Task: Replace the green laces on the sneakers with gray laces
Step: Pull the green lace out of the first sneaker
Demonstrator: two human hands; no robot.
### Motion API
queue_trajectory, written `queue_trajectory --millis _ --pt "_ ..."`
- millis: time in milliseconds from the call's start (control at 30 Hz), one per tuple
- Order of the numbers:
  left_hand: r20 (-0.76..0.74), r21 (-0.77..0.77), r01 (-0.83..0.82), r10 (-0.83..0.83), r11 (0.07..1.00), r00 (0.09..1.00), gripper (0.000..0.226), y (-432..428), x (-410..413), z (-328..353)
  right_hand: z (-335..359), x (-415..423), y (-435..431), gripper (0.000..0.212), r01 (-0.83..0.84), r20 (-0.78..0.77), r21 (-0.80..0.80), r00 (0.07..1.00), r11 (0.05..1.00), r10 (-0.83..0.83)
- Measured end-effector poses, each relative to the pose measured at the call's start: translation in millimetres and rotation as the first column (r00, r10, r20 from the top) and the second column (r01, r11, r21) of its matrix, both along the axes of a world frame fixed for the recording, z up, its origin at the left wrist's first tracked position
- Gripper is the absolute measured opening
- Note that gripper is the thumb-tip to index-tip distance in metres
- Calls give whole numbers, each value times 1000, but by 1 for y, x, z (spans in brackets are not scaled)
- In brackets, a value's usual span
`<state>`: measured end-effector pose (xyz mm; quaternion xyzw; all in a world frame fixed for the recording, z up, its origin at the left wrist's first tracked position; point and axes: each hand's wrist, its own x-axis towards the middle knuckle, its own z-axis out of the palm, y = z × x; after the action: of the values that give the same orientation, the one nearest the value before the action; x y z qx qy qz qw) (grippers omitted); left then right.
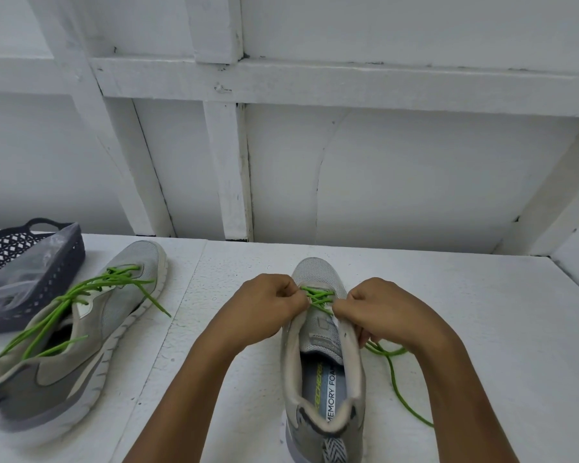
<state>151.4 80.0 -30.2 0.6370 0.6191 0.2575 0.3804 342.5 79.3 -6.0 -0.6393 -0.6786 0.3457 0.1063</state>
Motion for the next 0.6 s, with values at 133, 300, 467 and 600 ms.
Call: queue_trajectory --millis 133,300,467,600 --pt "-11 15 -13 13 1000 1000 18 -1 0 4 0 -1 0 30 5 -21 -5 1000 1000 -5" --pt "192 118 -77 53 990 980 14 -5 1 11 0 1 1 32 19 -36 7 999 1000 -19" --pt "616 88 -23 -36 996 787 16 -9 -5 21 1 5 1 33 53 -92 -39 994 998 -56" --pt "794 98 -71 -35 993 607 15 -9 -11 26 3 5 0 31 56 -124 -68 990 996 -64"
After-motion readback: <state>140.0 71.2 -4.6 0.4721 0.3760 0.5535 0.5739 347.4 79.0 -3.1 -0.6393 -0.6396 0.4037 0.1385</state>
